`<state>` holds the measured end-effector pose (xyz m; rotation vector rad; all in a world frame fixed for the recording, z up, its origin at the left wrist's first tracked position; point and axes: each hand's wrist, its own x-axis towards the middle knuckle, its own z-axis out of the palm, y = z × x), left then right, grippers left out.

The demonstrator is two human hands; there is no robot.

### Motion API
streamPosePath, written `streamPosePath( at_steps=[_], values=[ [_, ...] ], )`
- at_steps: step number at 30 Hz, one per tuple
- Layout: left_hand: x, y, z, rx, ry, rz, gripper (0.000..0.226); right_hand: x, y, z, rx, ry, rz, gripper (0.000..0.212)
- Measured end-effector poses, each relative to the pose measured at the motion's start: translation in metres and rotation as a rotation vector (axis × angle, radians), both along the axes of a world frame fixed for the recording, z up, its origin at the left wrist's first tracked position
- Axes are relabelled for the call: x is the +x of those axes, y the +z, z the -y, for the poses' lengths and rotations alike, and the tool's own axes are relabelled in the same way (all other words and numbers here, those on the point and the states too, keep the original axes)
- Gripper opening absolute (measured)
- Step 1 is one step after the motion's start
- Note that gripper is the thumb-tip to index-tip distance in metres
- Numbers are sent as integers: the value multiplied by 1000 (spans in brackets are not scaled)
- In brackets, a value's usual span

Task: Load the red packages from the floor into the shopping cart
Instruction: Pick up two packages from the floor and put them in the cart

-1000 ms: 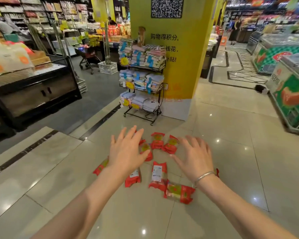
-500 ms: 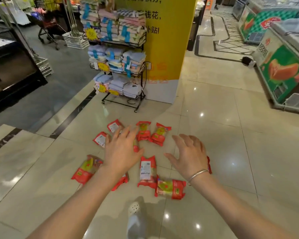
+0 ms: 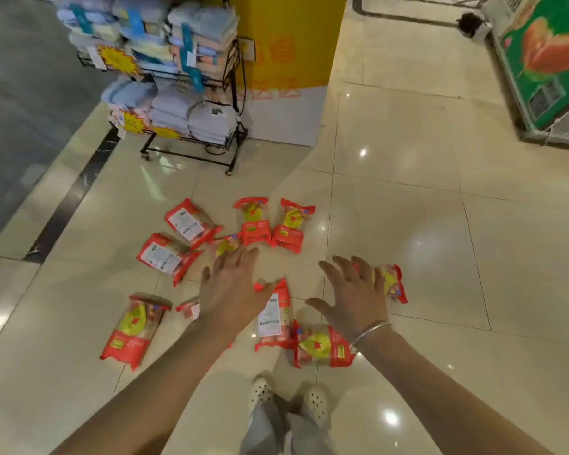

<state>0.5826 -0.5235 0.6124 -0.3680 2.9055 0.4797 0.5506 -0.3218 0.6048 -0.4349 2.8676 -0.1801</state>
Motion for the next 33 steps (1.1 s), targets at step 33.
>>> streamPosePath(
  at_steps=[33],
  values=[
    [-68,-742,-6,408,344,145,118,-86,-725,-63,426,296,777,109]
  ],
)
